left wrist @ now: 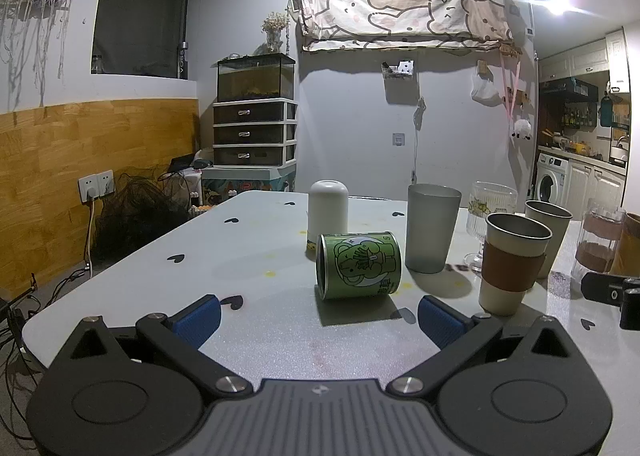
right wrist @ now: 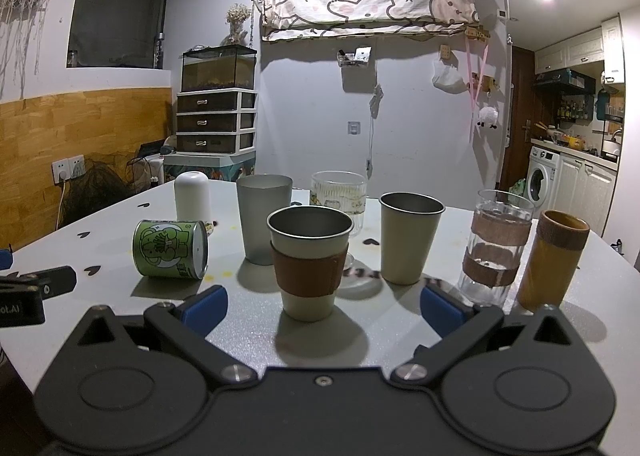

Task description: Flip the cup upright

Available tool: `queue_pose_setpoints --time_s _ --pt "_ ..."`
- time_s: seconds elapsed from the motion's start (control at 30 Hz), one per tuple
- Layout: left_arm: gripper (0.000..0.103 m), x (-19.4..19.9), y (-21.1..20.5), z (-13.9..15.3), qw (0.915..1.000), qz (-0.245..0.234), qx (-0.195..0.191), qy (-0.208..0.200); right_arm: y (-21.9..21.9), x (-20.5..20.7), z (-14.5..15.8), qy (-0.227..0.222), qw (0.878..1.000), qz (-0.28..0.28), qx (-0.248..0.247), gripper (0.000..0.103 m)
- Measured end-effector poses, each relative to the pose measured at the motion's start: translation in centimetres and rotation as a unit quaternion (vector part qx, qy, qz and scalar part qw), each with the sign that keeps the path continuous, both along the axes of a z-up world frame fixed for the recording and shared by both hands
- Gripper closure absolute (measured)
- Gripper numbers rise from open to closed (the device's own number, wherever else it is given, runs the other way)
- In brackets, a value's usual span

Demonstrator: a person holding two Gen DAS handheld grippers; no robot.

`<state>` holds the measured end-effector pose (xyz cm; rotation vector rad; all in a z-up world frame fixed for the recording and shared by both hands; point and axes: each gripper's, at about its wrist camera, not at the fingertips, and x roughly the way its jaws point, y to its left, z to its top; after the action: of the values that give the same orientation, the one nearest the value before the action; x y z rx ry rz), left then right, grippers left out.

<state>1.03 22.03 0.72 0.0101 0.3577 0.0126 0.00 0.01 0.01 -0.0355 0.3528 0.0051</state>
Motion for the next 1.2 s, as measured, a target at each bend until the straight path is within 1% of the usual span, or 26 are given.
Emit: queue_pose_setpoints --time_s 0.5,0.73,0.77,0.97,1.0,1.2 --pt "0.000 0.1 -0.1 -0.1 1.0000 0.000 0.000 0.001 0.0 0.0 0.0 0.000 1.000 0.000 0.000 0.000" --pt "0.000 -0.1 0.0 0.8 1.0000 0.000 0.000 0.001 0.0 0.0 0.0 0.000 1.000 0.000 0.000 0.000" --pt "0.000 0.2 0.0 -0.4 1.0000 0.000 0.000 0.001 0.0 0.0 0.0 0.000 1.000 0.000 0.000 0.000" --pt "0.000 -0.1 0.1 -0.2 1.0000 0.001 0.000 0.002 0.0 0.0 0.0 0.001 1.000 0.000 0.000 0.000" --pt "0.000 -0.1 0.2 0.5 1.0000 0.001 0.000 0.002 0.0 0.0 0.0 0.001 1.000 0.000 0.000 0.000" --pt "0.000 0.3 -0.2 -0.6 1.0000 0.001 0.000 0.002 0.0 0.0 0.0 0.001 1.000 0.000 0.000 0.000"
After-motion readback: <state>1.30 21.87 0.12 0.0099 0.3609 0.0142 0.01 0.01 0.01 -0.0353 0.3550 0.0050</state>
